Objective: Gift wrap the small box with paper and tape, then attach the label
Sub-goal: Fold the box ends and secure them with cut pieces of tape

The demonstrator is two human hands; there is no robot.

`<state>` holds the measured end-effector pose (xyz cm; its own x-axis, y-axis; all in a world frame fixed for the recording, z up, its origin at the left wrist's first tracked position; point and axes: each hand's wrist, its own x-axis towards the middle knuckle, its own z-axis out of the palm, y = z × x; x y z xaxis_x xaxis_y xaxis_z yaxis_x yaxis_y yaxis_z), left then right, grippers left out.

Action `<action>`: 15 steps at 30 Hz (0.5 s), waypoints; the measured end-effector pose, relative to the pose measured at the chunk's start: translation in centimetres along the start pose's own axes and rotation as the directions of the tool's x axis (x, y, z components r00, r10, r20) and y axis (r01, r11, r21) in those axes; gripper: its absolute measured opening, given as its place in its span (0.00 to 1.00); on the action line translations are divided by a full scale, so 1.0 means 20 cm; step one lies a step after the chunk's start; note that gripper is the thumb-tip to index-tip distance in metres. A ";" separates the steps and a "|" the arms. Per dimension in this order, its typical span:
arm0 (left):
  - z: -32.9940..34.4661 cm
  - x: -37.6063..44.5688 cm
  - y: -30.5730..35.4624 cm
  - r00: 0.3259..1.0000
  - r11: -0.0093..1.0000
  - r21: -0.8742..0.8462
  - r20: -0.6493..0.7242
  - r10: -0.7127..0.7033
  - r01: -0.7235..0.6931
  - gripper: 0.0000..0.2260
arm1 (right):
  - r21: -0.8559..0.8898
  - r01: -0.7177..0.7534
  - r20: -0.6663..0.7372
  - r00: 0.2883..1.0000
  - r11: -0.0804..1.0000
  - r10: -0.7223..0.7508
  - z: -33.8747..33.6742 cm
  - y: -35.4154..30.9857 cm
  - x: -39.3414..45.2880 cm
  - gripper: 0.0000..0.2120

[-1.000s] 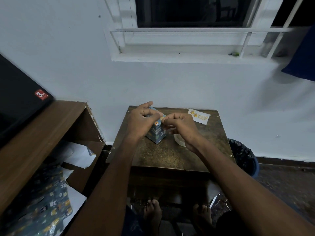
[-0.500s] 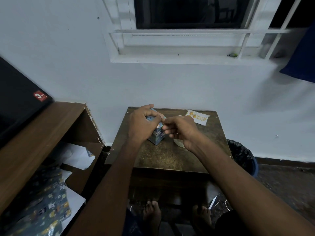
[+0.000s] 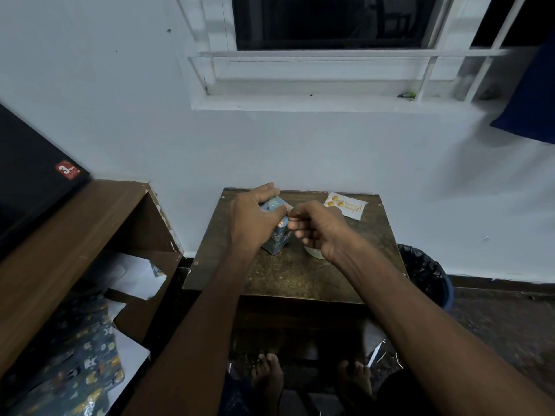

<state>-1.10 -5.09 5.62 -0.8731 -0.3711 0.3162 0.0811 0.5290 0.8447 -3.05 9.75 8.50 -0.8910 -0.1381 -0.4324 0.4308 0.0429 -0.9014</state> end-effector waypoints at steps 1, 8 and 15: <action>0.00 0.00 0.00 1.000 1.000 -0.012 -0.011 -0.012 0.012 0.20 | -0.003 -0.002 0.001 1.000 1.000 0.002 0.00 0.00 0.00 0.04; 0.04 0.00 0.00 0.998 1.000 0.008 -0.063 0.004 -0.004 0.13 | -0.059 -0.014 0.013 1.000 0.998 0.015 0.00 0.01 0.02 0.06; 0.03 0.02 -0.03 0.994 0.999 -0.016 -0.104 -0.030 0.028 0.11 | -0.138 -0.035 0.063 0.997 0.990 0.044 -0.02 0.05 0.04 0.14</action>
<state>-1.82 -5.01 4.99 -0.8204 -0.4641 0.3339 0.0640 0.5057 0.8603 -3.35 10.09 7.18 -0.8602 -0.1985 -0.4698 0.4382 0.1837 -0.8799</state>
